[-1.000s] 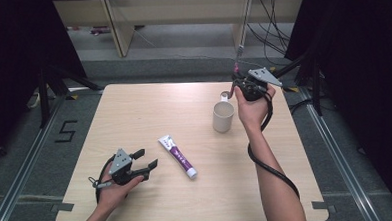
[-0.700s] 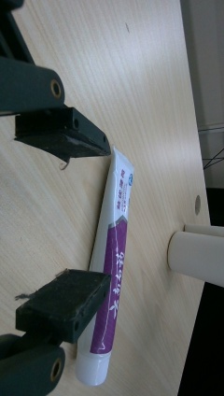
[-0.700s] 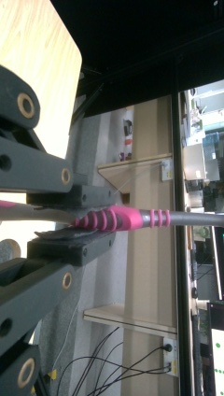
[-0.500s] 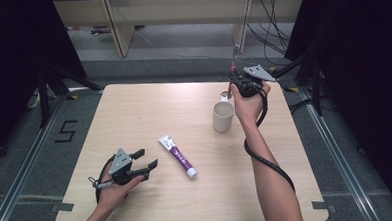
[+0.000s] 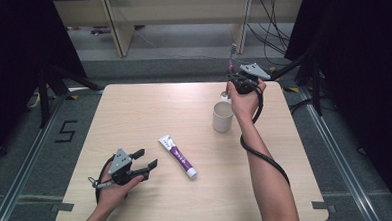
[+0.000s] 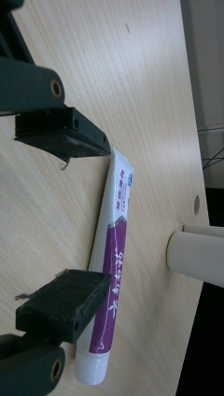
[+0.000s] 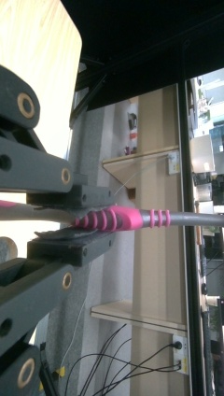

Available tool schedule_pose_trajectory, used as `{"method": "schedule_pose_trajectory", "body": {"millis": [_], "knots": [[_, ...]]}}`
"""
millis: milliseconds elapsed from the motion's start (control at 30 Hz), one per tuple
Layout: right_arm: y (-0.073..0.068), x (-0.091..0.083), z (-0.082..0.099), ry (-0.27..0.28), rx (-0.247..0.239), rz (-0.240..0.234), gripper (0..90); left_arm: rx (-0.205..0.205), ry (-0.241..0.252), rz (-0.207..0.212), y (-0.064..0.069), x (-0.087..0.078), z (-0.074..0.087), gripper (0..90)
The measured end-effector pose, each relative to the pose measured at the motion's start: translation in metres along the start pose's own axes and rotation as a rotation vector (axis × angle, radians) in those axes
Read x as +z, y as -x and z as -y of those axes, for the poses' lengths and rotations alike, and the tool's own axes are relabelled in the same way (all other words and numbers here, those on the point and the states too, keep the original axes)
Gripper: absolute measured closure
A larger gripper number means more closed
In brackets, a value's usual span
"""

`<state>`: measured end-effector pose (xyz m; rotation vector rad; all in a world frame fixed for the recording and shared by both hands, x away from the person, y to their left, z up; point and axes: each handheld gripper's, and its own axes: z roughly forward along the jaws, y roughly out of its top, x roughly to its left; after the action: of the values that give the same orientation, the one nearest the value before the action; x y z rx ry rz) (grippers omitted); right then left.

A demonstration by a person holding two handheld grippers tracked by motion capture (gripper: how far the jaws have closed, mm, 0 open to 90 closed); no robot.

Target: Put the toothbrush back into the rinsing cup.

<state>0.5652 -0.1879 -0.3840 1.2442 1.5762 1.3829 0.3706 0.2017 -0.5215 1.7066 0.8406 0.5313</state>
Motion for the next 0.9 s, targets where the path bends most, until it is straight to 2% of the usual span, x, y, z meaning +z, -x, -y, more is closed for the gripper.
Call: {"method": "schedule_pose_trajectory", "body": {"millis": [33,133,200,333,467,600,633,667,700,733,800,833,900], "knots": [[-0.001,0.001,0.001,0.000,0.021,0.007,79.1,0.000,0.000,0.000,0.000,0.000,0.000,32.4],[0.002,0.006,0.002,0.006,-0.010,0.011,79.1,-0.003,0.002,0.000,0.000,0.000,0.000,32.4],[0.000,0.008,0.003,-0.008,0.019,0.014,79.1,-0.004,0.002,-0.001,0.000,0.000,0.000,32.4],[0.002,0.012,0.005,-0.012,0.008,0.015,79.1,-0.001,0.003,-0.001,-0.001,0.000,0.000,32.4],[0.002,0.015,0.008,-0.024,0.032,0.022,79.1,0.000,0.003,-0.001,0.000,0.000,0.000,32.4],[0.004,0.019,0.012,-0.038,0.013,0.026,79.1,-0.002,0.003,-0.001,0.000,0.000,0.000,32.4],[0.003,0.019,0.013,-0.039,0.037,0.030,79.1,-0.003,0.003,-0.001,0.000,0.000,0.000,32.4],[0.003,0.019,0.013,-0.043,0.037,0.022,79.1,-0.004,0.004,0.000,0.000,0.000,0.000,32.4],[0.003,0.020,0.014,-0.043,0.035,0.019,79.1,-0.004,0.004,0.000,0.000,0.000,0.000,32.4],[0.004,0.021,0.014,-0.042,0.011,0.020,79.1,-0.005,0.014,0.007,-0.001,0.000,0.001,32.4],[0.004,0.022,0.015,-0.048,0.008,0.019,79.1,-0.004,0.012,0.005,-0.001,0.000,0.000,32.4],[0.003,0.022,0.016,-0.054,0.031,0.025,79.0,-0.002,0.003,0.000,0.000,-0.001,0.000,32.4],[0.004,0.023,0.016,-0.063,0.010,0.019,79.0,-0.002,0.004,0.001,0.000,0.000,0.000,32.4]]}}
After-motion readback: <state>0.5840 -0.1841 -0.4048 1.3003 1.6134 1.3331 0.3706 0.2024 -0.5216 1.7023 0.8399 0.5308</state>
